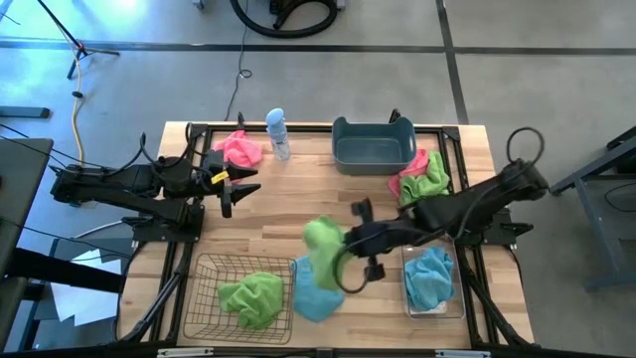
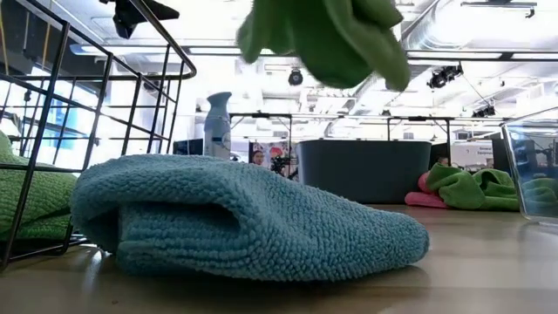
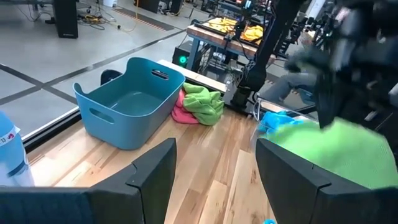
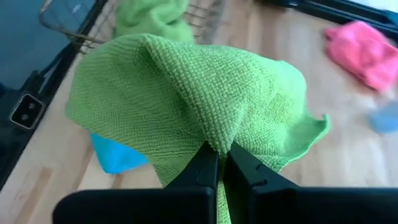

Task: Sort microfiber towel by color & place in baskets
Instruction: Put the bottom green towel into the wire basket

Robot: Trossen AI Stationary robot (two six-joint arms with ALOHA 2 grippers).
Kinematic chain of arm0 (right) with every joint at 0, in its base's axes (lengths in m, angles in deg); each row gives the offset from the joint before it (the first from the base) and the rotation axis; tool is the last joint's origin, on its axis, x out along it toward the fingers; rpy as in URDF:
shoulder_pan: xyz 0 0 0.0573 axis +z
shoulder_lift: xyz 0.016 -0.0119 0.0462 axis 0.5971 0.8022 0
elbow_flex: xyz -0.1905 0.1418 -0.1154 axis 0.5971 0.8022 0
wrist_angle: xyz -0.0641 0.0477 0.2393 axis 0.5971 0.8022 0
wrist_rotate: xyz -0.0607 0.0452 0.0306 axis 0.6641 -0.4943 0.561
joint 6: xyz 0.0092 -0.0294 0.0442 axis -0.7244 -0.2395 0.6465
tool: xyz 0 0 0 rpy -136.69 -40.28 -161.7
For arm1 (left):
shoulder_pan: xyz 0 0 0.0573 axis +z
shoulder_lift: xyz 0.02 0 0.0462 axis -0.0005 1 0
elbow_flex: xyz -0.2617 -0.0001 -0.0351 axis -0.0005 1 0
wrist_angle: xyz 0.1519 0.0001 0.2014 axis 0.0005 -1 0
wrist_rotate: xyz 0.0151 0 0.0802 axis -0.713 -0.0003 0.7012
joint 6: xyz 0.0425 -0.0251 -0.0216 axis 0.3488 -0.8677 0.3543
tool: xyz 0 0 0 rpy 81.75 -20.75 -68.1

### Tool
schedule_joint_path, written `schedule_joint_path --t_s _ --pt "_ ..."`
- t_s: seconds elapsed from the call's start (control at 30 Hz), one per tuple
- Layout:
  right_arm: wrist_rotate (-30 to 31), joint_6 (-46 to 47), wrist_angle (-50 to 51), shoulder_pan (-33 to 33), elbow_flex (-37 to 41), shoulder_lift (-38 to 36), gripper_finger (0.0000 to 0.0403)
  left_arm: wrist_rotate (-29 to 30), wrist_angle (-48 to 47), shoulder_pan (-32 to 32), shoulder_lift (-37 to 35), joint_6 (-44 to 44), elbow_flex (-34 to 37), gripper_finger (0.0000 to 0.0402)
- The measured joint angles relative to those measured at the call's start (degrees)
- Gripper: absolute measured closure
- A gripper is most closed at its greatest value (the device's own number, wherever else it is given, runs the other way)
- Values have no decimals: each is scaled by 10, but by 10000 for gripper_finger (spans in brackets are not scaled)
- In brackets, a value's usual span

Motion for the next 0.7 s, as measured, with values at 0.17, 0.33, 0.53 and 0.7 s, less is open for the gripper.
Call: schedule_joint_path --t_s 0.17,0.33,0.53,0.7 --pt "26 36 32 -1 0 -43 402 0 -1 0 0 1 0 193" --pt "26 47 30 -1 0 -54 402 -11 0 0 0 0 0 193" --pt "25 25 -60 -8 0 -41 402 -52 41 0 0 9 0 193" --pt "23 -17 -181 -34 0 -36 403 -63 125 -11 14 52 0 193"
